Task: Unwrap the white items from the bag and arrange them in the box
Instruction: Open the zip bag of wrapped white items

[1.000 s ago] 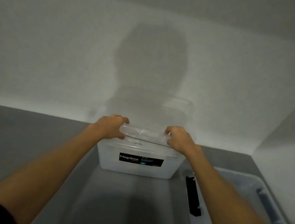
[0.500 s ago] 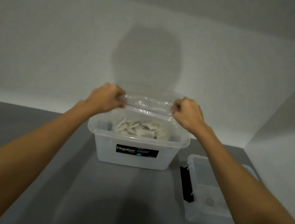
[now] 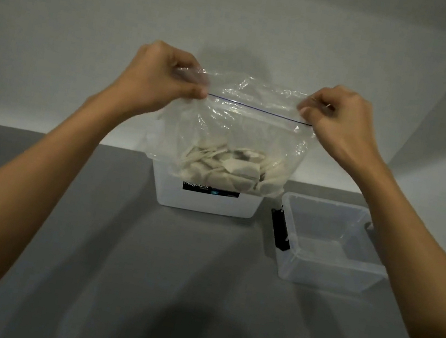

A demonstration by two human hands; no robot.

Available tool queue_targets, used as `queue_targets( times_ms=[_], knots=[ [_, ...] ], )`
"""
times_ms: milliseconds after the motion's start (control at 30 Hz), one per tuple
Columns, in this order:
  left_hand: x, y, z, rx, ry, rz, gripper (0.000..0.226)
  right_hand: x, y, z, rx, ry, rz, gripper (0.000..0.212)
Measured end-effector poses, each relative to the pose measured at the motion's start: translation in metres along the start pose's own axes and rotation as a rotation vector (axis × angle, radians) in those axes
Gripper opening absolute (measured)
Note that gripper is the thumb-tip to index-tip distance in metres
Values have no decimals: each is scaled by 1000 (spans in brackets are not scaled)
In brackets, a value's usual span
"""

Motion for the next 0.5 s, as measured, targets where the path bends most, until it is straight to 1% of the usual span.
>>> queue_targets(
  times_ms=[100,300,367,433,500],
  knots=[
    [20,17,-11,7,-33,-92,27,26,11,8,-22,37,-83,17],
    [73,82,-68,-77,-132,-338,22,96,70,42,-12,134,-419,11],
    [90,99,-83,-113,-162,-382,22,115,83,50,-35,163,-479,9],
    [102,112,-96,-133,-183,-413,27,128,92,55,-83,198,-526,9],
    [108,115,-102,-105,-199,-399,29,132,97,61,-94,210,-540,9]
  ],
)
Point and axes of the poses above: each hand's wrist, its own x-axis away from the middle knuckle, its own y-axis out of the palm, z = x × y, the point moved 6 cm from there along -x, towards the middle knuckle, and after that the axes turned 3 degrees about -y, right-handed, at the moved point
